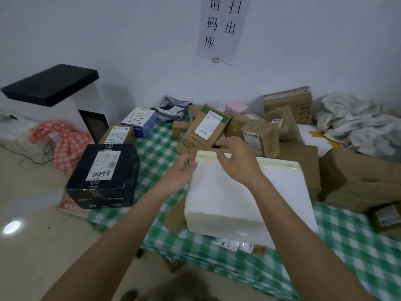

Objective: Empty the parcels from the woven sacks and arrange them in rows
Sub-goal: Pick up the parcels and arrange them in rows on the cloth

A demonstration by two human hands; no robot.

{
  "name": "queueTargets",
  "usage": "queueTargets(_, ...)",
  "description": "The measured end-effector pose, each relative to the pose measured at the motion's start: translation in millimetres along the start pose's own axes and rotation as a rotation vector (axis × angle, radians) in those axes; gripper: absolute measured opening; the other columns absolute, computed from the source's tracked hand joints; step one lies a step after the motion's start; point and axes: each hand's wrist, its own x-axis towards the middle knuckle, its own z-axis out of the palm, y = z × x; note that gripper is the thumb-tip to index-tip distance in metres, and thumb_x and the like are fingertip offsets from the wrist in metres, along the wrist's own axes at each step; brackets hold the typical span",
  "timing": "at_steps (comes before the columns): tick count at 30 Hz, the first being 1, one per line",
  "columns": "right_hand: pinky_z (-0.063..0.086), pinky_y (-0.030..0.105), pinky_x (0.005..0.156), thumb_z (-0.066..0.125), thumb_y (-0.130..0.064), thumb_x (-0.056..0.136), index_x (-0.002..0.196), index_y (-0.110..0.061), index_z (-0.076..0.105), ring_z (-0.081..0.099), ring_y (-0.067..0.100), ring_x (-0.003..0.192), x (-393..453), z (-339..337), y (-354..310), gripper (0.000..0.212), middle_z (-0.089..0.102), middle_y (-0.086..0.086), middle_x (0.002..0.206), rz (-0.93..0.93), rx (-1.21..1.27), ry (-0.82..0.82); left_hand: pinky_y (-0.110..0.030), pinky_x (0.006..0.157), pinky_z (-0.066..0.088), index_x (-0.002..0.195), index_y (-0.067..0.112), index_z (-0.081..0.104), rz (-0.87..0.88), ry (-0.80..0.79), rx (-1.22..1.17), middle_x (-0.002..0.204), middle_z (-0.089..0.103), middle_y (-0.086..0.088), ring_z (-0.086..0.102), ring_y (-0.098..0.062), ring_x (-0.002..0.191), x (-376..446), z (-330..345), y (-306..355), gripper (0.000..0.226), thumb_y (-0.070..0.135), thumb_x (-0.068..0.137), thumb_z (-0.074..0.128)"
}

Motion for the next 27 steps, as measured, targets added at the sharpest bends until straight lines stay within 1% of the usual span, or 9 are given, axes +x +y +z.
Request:
queueTargets(1, 0.044, 0.036, 0.099, 0.058, -0.014, 0.091, 0.118, -0.017, 0.066, 0.052, 0.023, 0.115, -3, -7, 10, 0.028, 0.059, 0.005, 0.123, 0.018, -0.023, -0.009, -0.024, 0.080, 0.046, 0.141, 0.024, 0.037, -0.012, 0.028, -0.016, 0.129, 0.052, 0.008, 0.056, -0.002, 0.099, -1, 8, -1, 0.044, 0.038, 0.100, 0.043)
queueTargets(3, 0.040, 0.036, 0.102, 0.059, -0.014, 0.091, 0.113, -0.017, 0.069, 0.049, 0.023, 0.119, -8, -19, 28, 0.025, 0.061, 0.003, 0.120, 0.030, -0.058, -0.024, -0.030, 0.085, 0.050, 0.142, 0.024, 0.035, -0.043, 0.077, -0.030, 0.132, 0.051, 0.006, 0.059, -0.008, 0.103, -3, 22, 0, 0.047, 0.039, 0.098, 0.044)
queueTargets(5, 0.035, 0.035, 0.105, 0.058, -0.012, 0.091, 0.111, -0.015, 0.069, 0.044, 0.022, 0.124, -13, -28, 40, 0.023, 0.061, 0.003, 0.119, 0.048, -0.072, -0.041, -0.035, 0.094, 0.047, 0.144, 0.024, 0.031, -0.076, 0.116, -0.029, 0.134, 0.048, 0.004, 0.055, -0.017, 0.113, -5, 32, 2, 0.050, 0.037, 0.099, 0.045)
queueTargets(7, 0.032, 0.032, 0.104, 0.058, -0.015, 0.091, 0.114, -0.018, 0.068, 0.040, 0.023, 0.127, -19, -37, 53, 0.025, 0.058, 0.002, 0.124, 0.072, -0.101, -0.029, -0.037, 0.099, 0.043, 0.145, 0.022, 0.030, -0.098, 0.154, -0.023, 0.137, 0.046, 0.000, 0.051, -0.021, 0.119, -7, 42, 7, 0.050, 0.035, 0.099, 0.045)
queueTargets(11, 0.026, 0.034, 0.108, 0.057, -0.022, 0.092, 0.117, -0.022, 0.066, 0.031, 0.025, 0.132, -20, -51, 73, 0.026, 0.051, 0.000, 0.132, 0.127, -0.173, -0.020, -0.034, 0.099, 0.037, 0.149, 0.019, 0.022, -0.169, 0.223, 0.011, 0.149, 0.037, -0.004, 0.044, -0.024, 0.128, -6, 49, 13, 0.056, 0.034, 0.100, 0.042)
queueTargets(15, 0.023, 0.036, 0.111, 0.056, -0.027, 0.092, 0.123, -0.023, 0.061, 0.029, 0.026, 0.133, -12, -61, 78, 0.031, 0.048, 0.003, 0.137, 0.174, -0.205, -0.038, -0.030, 0.088, 0.038, 0.150, 0.020, 0.021, -0.237, 0.226, 0.041, 0.148, 0.037, -0.005, 0.048, -0.021, 0.117, 0, 43, 12, 0.058, 0.038, 0.099, 0.043)
queueTargets(19, 0.022, 0.041, 0.114, 0.051, -0.035, 0.094, 0.133, -0.026, 0.053, 0.026, 0.030, 0.136, -2, -72, 83, 0.040, 0.041, 0.004, 0.144, 0.274, -0.270, -0.109, -0.038, 0.101, 0.042, 0.149, 0.018, 0.025, -0.310, 0.208, 0.065, 0.146, 0.041, -0.008, 0.049, -0.027, 0.123, 11, 35, 8, 0.059, 0.043, 0.098, 0.043)
queueTargets(23, 0.023, 0.047, 0.113, 0.044, -0.043, 0.094, 0.138, -0.027, 0.045, 0.025, 0.034, 0.136, -1, -78, 99, 0.047, 0.035, 0.008, 0.146, 0.409, -0.333, -0.170, -0.038, 0.098, 0.044, 0.146, 0.014, 0.030, -0.376, 0.199, 0.064, 0.139, 0.048, -0.008, 0.053, -0.027, 0.117, 19, 36, 10, 0.058, 0.044, 0.097, 0.043)
queueTargets(27, 0.025, 0.047, 0.110, 0.039, -0.060, 0.092, 0.143, -0.024, 0.038, 0.026, 0.036, 0.138, -2, -80, 111, 0.063, 0.031, 0.011, 0.150, 0.505, -0.266, -0.230, -0.042, 0.104, 0.041, 0.142, 0.010, 0.036, -0.396, 0.193, 0.091, 0.136, 0.049, -0.009, 0.052, -0.028, 0.118, 26, 41, 12, 0.058, 0.047, 0.098, 0.041)
